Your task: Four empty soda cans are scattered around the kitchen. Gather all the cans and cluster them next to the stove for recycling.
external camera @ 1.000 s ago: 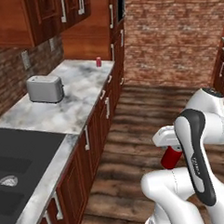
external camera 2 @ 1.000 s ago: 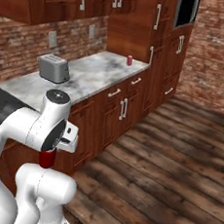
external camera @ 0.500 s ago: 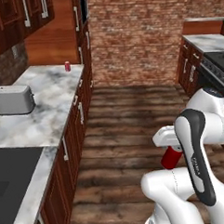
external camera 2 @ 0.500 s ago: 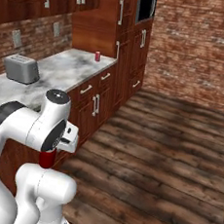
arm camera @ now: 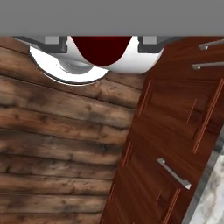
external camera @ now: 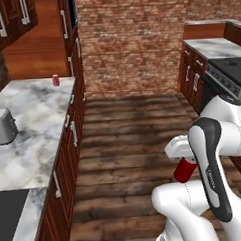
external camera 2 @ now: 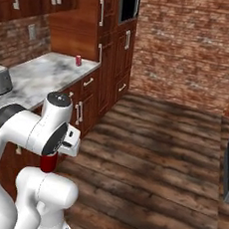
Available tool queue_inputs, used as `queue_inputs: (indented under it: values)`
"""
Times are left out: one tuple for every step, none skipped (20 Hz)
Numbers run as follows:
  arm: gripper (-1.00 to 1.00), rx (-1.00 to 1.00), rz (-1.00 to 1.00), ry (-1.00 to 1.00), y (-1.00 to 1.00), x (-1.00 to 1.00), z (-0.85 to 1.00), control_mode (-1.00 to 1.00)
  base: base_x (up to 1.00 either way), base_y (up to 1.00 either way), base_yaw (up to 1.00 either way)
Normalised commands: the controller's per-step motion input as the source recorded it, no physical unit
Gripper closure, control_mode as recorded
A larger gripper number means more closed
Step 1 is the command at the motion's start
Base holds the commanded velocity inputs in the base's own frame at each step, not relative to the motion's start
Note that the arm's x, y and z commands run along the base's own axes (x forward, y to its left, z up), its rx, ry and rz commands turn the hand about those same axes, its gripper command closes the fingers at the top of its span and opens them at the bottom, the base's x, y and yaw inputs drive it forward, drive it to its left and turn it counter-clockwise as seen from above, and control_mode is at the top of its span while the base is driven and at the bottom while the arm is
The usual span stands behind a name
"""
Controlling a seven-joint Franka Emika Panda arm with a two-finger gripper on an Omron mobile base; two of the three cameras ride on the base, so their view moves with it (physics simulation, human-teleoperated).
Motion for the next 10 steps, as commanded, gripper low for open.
queue_inputs:
  values:
    - [1.00, 0.00, 0.00, 0.00, 0.00, 0.00, 0.00, 1.00, 0.76, 0.00, -0.14]
    - [1.00, 0.00, 0.00, 0.00, 0.00, 0.00, 0.00, 1.00, 0.74, 0.00, -0.15]
    - [1.00, 0.00, 0.00, 0.00, 0.00, 0.00, 0.00, 1.00, 0.73, 0.00, -0.15]
    - [1.00, 0.00, 0.00, 0.00, 0.00, 0.00, 0.00, 1.00, 0.79, 0.00, -0.12]
    - [1.00, 0.00, 0.00, 0.00, 0.00, 0.00, 0.00, 1.00, 0.84, 0.00, -0.11]
    - [1.00, 0.00, 0.00, 0.00, 0.00, 0.00, 0.00, 1.00, 0.88, 0.00, -0.09]
    - [1.00, 0.00, 0.00, 0.00, 0.00, 0.00, 0.00, 1.00, 0.94, 0.00, -0.06]
    - [1.00, 0.00, 0.00, 0.00, 0.00, 0.00, 0.00, 1.00, 0.90, 0.00, -0.07]
    - [1.00, 0.00, 0.00, 0.00, 0.00, 0.00, 0.00, 1.00, 0.90, 0.00, -0.07]
    - [1.00, 0.00, 0.00, 0.00, 0.00, 0.00, 0.00, 1.00, 0.87, 0.00, -0.08]
